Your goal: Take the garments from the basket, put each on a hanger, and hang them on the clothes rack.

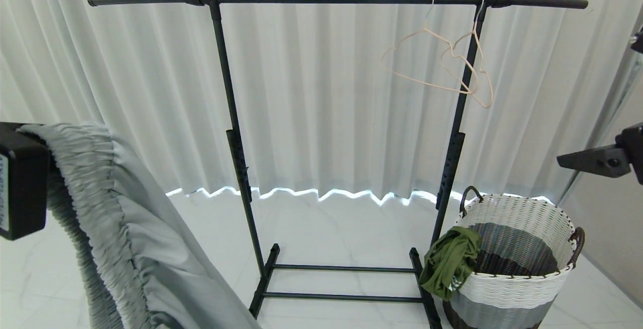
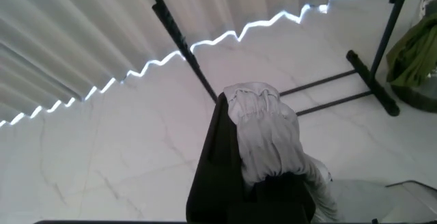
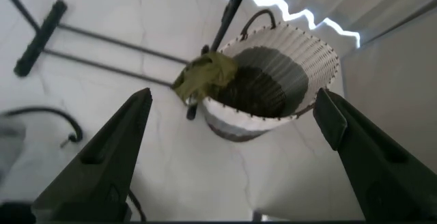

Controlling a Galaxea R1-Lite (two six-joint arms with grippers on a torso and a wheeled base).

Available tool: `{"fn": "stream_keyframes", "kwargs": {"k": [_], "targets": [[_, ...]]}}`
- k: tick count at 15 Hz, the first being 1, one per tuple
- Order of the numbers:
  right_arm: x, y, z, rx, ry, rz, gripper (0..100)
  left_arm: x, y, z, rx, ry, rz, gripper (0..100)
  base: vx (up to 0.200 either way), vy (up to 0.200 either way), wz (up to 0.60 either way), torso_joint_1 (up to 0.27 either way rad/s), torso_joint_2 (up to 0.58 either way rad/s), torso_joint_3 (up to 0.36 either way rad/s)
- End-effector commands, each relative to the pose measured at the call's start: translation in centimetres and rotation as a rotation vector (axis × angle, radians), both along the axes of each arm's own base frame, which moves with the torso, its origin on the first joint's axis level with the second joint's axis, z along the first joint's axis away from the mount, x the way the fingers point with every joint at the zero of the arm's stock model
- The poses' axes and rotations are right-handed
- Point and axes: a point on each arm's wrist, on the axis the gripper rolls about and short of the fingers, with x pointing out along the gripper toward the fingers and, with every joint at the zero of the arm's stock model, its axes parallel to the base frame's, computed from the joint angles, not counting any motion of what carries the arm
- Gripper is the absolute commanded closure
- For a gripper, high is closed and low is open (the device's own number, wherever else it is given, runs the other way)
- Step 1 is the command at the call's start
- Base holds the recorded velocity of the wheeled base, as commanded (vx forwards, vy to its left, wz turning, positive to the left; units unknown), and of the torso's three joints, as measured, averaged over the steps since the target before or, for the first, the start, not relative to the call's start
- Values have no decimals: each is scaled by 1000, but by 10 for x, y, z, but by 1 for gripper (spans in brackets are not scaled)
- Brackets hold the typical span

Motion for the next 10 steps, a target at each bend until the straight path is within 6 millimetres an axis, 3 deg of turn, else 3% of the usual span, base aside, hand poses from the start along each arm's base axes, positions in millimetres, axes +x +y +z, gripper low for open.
{"fn": "stream_keyframes", "kwargs": {"k": [1, 4, 10], "targets": [[12, -2, -15, 9, -12, -43, 0, -6, 8, -6, -2, 0, 6, 100, 0, 0, 0, 0, 0, 0], [19, -1, -26, 30, -52, -62, 0, -1, 3, -8, -41, -45, 6, 100, 0, 0, 0, 13, -89, -75], [25, -7, -21, 54, -94, -108, 0, -2, 4, -8, -51, -54, 6, 100, 0, 0, 0, 102, -411, -303]]}}
